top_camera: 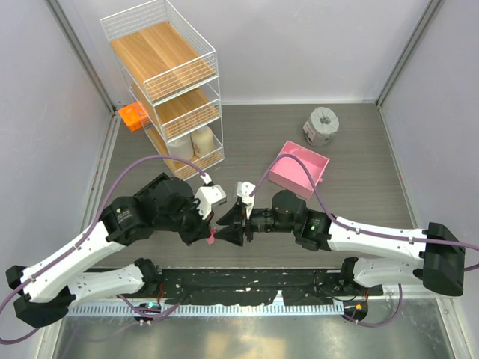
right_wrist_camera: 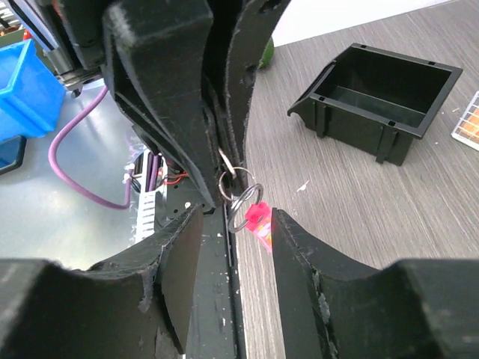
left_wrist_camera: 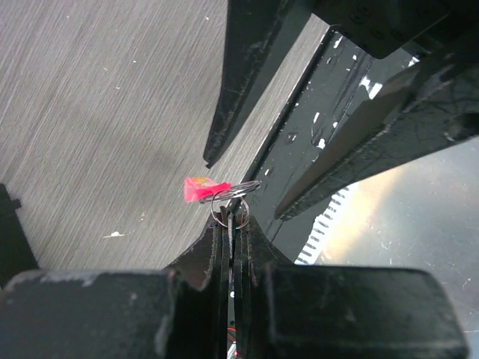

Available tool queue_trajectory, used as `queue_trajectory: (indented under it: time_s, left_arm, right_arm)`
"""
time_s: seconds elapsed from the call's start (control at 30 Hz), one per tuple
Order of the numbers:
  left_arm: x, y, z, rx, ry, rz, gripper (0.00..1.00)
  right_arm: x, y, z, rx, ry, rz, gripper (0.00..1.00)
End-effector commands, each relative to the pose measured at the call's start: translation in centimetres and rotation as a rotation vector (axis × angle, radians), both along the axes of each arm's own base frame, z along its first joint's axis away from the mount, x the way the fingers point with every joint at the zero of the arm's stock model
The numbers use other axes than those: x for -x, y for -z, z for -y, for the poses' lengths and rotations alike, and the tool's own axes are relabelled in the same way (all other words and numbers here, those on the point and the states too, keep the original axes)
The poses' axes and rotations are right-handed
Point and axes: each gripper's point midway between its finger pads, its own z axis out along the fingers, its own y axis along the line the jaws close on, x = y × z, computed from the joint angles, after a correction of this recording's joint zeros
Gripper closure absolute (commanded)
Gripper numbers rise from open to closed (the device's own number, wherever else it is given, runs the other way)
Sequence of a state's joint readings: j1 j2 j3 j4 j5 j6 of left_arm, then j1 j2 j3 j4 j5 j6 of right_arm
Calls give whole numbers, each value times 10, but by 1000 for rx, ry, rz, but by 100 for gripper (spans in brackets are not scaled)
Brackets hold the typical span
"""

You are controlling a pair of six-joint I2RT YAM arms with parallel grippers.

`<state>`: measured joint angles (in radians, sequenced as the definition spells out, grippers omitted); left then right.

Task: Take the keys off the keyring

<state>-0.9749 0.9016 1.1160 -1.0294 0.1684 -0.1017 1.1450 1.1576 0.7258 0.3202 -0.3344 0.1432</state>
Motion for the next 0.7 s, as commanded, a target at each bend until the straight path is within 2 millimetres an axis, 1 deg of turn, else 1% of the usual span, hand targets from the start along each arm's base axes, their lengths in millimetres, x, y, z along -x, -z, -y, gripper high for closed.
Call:
queue_trajectory:
  time_s: [0.0,0.07,0.1,0.13,0.2,0.27,0.3,0.33,0.37,0.5,0.67]
  left_arm:
    - [6,-24,8,89,34,14,100]
    - [7,-24,9,93,40,10,100]
    - [8,-25,8,96,43,8,100]
    - [8,-26,8,97,43,6,100]
    - [9,-27,8,100,42,2,100]
    - [10,-29,8,105,43,0,100]
    - [10,-29,8,102,43,-1,100]
    - [9,-29,7,97,38,1,100]
    - [8,-28,6,93,30,6,100]
    - [5,-27,2,78,-14,-3,100]
    - [9,-25,4,86,-16,-31,100]
  right_arm:
    - [-7,-30,-8,-69,24,69,53]
    - [-9,-29,-9,-63,28,74,56]
    - [-8,-30,-10,-60,26,80,59]
    - [-9,-26,-10,-46,28,79,59]
    - [-9,-26,-11,-41,31,81,62]
    - [-8,-25,-11,-38,26,81,74]
    - [-8,-26,-10,-39,26,82,83]
    - [-5,-27,-10,-43,17,82,87]
    - [-4,-26,-9,-39,13,80,94]
    - [1,-23,0,-42,8,78,95]
    - [7,-21,17,-62,16,81,95]
